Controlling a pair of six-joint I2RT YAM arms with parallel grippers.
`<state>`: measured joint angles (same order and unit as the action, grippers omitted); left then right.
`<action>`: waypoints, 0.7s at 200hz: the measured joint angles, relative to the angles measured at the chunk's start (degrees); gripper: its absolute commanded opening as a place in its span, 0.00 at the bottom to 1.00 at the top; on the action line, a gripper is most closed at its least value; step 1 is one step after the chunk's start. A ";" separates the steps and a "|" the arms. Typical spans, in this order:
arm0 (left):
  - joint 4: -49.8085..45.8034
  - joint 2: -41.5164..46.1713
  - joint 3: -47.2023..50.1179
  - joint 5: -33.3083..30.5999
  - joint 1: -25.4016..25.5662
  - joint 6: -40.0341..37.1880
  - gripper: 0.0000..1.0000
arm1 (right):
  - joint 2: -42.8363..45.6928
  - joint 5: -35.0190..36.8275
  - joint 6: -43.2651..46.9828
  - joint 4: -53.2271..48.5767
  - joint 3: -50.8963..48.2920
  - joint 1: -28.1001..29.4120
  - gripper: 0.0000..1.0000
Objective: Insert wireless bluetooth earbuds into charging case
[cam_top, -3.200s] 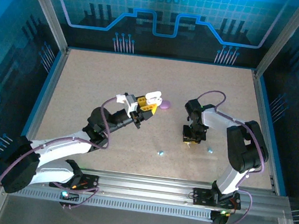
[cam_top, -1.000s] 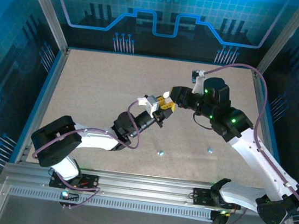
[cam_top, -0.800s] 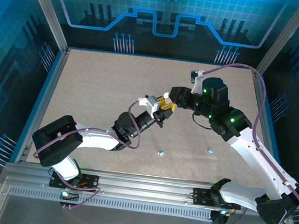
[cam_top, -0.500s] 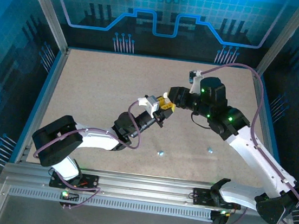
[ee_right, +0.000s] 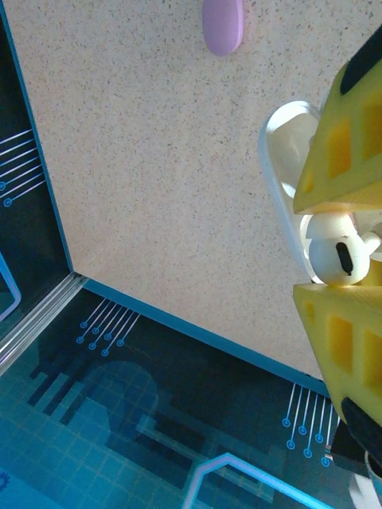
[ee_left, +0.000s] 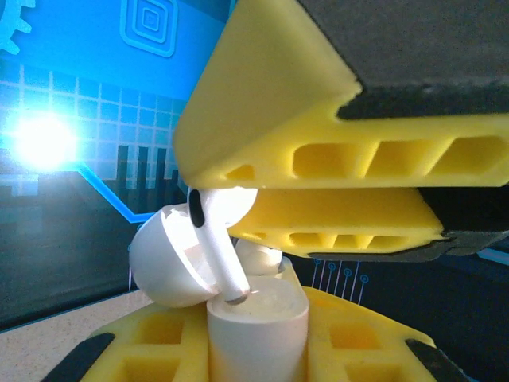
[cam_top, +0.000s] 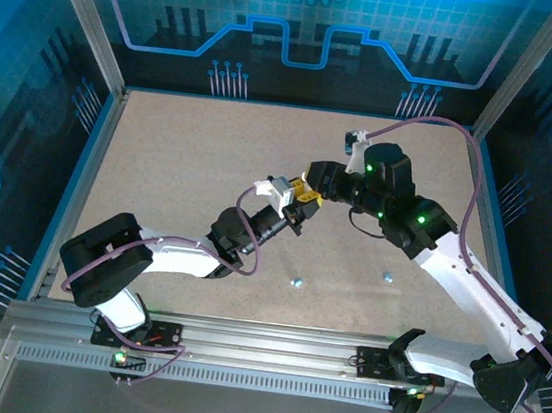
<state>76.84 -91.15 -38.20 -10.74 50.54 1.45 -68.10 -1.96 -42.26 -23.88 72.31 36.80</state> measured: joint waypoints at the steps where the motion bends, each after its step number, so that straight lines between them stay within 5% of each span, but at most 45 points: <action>1: 0.00 0.00 0.00 -0.02 0.00 0.00 0.22 | 0.00 0.00 0.00 0.00 0.00 0.02 0.28; 140: -0.33 0.00 -0.02 -0.66 0.04 0.59 0.23 | 1.75 0.98 1.77 0.59 -2.38 0.28 0.28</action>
<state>76.51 -91.15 -38.22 -11.40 50.59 2.04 -66.35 -0.97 -40.49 -23.29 69.93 37.08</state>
